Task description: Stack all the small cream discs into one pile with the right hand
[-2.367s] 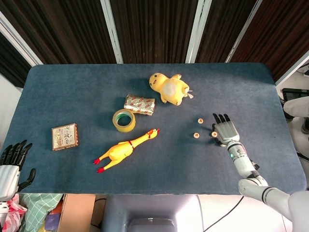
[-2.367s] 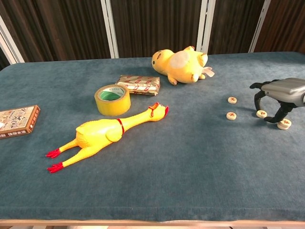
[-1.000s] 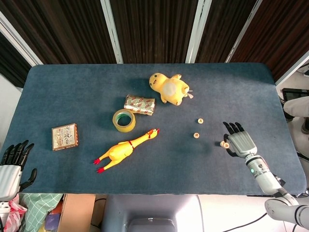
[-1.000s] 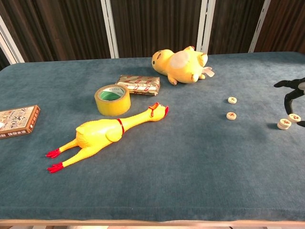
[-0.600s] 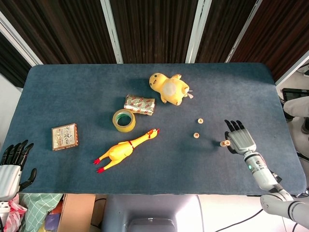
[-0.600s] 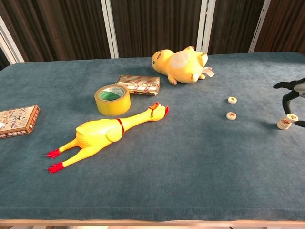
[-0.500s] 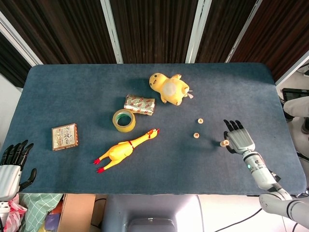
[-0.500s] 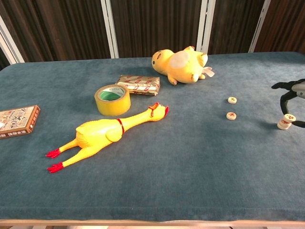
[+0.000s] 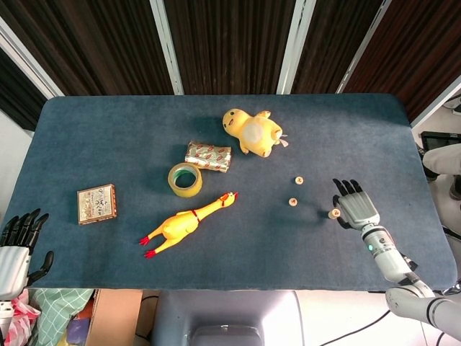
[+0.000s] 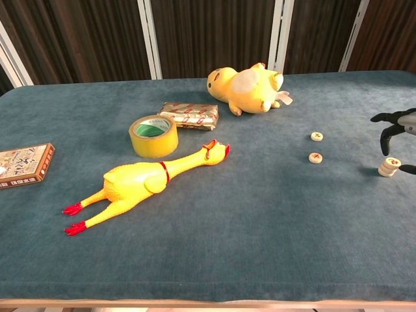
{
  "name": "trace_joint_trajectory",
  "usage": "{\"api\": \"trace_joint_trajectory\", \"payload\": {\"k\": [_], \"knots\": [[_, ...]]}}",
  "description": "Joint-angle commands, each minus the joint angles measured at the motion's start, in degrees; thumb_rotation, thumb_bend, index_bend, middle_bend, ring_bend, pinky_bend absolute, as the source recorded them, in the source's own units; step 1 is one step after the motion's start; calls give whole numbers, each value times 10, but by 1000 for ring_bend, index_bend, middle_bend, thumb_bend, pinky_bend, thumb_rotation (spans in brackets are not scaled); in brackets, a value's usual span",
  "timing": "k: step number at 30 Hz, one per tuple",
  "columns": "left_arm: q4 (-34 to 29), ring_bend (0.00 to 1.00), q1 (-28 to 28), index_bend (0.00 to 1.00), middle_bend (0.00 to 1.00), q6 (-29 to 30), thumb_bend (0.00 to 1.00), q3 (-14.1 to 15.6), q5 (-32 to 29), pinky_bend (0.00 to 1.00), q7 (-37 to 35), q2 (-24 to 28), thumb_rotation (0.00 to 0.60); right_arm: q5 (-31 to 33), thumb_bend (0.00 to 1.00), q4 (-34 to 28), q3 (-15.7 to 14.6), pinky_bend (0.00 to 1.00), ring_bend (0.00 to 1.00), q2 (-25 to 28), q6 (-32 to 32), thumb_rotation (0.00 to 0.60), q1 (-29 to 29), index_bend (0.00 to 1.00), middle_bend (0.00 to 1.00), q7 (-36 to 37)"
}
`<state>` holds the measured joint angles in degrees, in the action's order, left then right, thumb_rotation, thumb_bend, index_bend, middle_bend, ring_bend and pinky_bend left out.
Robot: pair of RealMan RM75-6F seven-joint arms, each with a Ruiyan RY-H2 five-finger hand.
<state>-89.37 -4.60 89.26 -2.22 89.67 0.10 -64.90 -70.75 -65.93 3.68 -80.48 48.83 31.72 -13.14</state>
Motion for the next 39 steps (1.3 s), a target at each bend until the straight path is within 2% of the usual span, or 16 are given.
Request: {"api": "trace_joint_trajectory", "payload": {"k": [1,6,13,18,26,31,39], "knots": [[0,0,0,0,0,-1,440,0,0,60,1,-1,600,-1,468,-10,0,0,0,6,6,600,-3,464,33,1],[-1,0,-1,0,0,-2,438,-1,0,59,0,0,600,-4,468,-29,8,0,0,17,16,600,-7,455,35,22],[0,0,-3,0,0,-5,437,-2,-2,59,-5,0,600,5,469,-51,46,0,0,18,28,600,7,456,34,64],[0,0,-5,0,0,-7,438,-2,-2,60,-2,-2,600,9,468,-41,54,0,0,-24,18,600,39,467,34,10],[1,0,-3,0,0,-4,437,-3,-6,61,-8,1,600,90,469,23,69,0,0,-115,-41,600,94,479,33,-80],[2,0,-1,0,0,1,439,-3,-3,62,-18,5,600,109,469,42,66,0,0,-132,-50,600,103,498,34,-98],[5,0,2,0,0,7,438,-1,2,63,-24,6,600,115,468,32,63,0,0,-126,-40,600,101,534,34,-105]]}}
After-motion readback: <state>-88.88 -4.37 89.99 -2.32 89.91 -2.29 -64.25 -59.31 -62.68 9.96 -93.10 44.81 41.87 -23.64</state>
